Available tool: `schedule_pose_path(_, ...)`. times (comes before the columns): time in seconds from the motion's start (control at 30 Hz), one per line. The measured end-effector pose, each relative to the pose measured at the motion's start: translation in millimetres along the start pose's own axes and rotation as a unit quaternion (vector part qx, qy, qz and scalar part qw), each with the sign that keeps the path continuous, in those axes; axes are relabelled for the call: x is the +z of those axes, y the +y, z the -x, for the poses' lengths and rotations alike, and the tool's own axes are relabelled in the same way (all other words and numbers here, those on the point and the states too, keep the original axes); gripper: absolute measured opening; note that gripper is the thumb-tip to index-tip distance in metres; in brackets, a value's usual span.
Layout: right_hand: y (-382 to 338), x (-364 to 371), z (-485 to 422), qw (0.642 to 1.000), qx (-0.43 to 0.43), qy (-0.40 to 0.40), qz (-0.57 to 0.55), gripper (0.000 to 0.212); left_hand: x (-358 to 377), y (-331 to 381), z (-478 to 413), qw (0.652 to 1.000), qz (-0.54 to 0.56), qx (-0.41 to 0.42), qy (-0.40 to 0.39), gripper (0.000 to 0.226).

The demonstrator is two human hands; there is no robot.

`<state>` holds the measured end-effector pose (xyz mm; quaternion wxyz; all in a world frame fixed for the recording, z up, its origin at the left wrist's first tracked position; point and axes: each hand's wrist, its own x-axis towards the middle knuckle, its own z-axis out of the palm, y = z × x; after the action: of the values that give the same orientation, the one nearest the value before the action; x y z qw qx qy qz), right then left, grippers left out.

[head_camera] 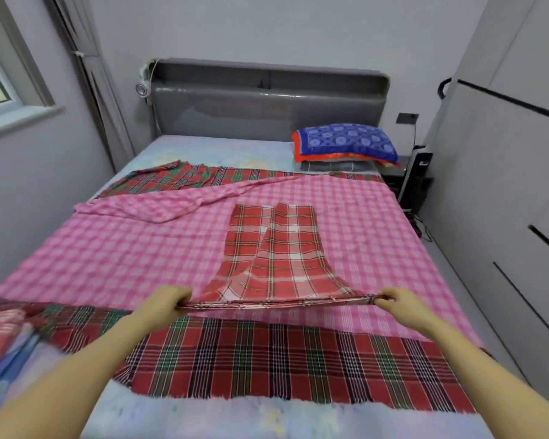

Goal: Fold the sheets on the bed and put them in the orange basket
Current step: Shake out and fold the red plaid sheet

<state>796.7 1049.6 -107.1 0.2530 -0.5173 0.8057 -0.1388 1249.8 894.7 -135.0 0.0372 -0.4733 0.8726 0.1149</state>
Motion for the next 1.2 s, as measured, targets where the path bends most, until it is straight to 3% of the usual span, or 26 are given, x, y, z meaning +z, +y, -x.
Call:
schedule_pose_path(0.17, 26.2, 17.8, 60.8, 0.984, -0.052, -0.073, 0.155, 0.010, 19.9, 26.4, 66.4, 0.999, -0.009, 0.023, -0.027, 0.042)
schedule_pose_path(0.4, 75.6, 29.1, 137.6, 0.966, -0.020, -0.239, 0.098, 0.017, 42.2, 54.4, 156.3, 0.994, 0.003, 0.018, -0.108, 0.034)
schedule_pose_path(0.57, 100.3, 84.0, 145.8, 0.945, 0.000, -0.281, 0.169, 0.023, 96.2, 69.4, 177.9, 0.987, 0.010, 0.004, -0.161, 0.007)
schedule_pose_path(0.77, 91.5, 132.3, 116.2, 0.920, 0.035, -0.324, 0.217, 0.037, 155.9, 66.4, 158.7, 0.937, 0.106, -0.053, -0.328, 0.022)
schedule_pose_path(0.87, 58.1, 147.5, 72.7, 0.936, 0.022, -0.307, 0.170, 0.035, 163.2, 46.7, 127.8, 0.943, 0.154, -0.074, -0.287, 0.005)
schedule_pose_path(1.0, 1.0, 177.7, 7.3, 0.962, -0.002, -0.248, 0.111, 0.022, 165.9, 14.6, 69.7, 0.949, 0.189, -0.123, -0.222, 0.014)
schedule_pose_path(1.2, -79.5, 248.4, -97.6, 0.988, 0.022, -0.149, 0.028, 0.021, 195.8, -26.9, -29.6, 0.895, 0.340, -0.257, -0.130, 0.017)
